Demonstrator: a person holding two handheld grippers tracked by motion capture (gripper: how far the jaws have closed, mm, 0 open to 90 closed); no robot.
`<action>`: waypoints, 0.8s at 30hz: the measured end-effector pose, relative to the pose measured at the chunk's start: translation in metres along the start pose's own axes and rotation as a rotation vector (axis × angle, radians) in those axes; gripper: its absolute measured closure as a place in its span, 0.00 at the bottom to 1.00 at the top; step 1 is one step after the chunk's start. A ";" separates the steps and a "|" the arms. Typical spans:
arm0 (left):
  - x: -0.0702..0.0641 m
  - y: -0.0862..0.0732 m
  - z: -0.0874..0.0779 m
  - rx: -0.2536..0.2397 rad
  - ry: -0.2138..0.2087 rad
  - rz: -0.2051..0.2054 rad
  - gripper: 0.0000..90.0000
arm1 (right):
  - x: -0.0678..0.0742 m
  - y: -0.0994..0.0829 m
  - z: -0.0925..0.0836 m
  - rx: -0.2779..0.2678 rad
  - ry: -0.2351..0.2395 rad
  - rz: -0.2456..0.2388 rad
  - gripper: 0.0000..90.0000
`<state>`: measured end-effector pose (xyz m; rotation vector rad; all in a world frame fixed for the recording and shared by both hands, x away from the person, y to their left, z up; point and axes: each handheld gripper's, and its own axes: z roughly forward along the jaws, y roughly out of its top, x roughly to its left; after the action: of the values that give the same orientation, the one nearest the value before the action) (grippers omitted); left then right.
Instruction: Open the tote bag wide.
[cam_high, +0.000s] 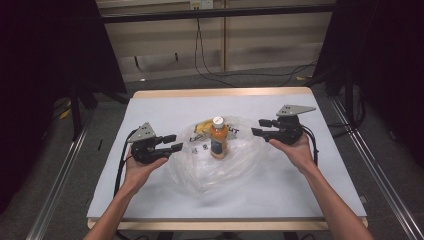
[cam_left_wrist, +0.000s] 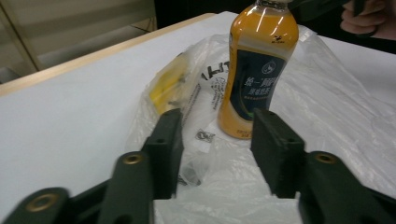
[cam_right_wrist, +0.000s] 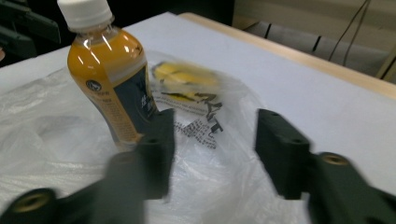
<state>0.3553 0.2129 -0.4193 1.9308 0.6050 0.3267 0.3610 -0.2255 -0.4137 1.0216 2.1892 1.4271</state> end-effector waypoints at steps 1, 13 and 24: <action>-0.001 0.000 -0.001 -0.011 0.008 -0.005 0.52 | 0.001 -0.001 -0.004 -0.014 -0.005 0.004 0.41; -0.009 -0.008 -0.023 -0.013 0.044 -0.050 0.12 | 0.013 -0.017 -0.040 -0.126 -0.101 0.043 0.01; -0.016 -0.026 -0.054 -0.005 0.113 -0.061 0.05 | 0.027 -0.046 -0.080 -0.160 -0.158 0.085 0.02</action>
<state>0.3088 0.2542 -0.4190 1.8938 0.7352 0.4002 0.2747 -0.2693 -0.4166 1.1403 1.9091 1.4767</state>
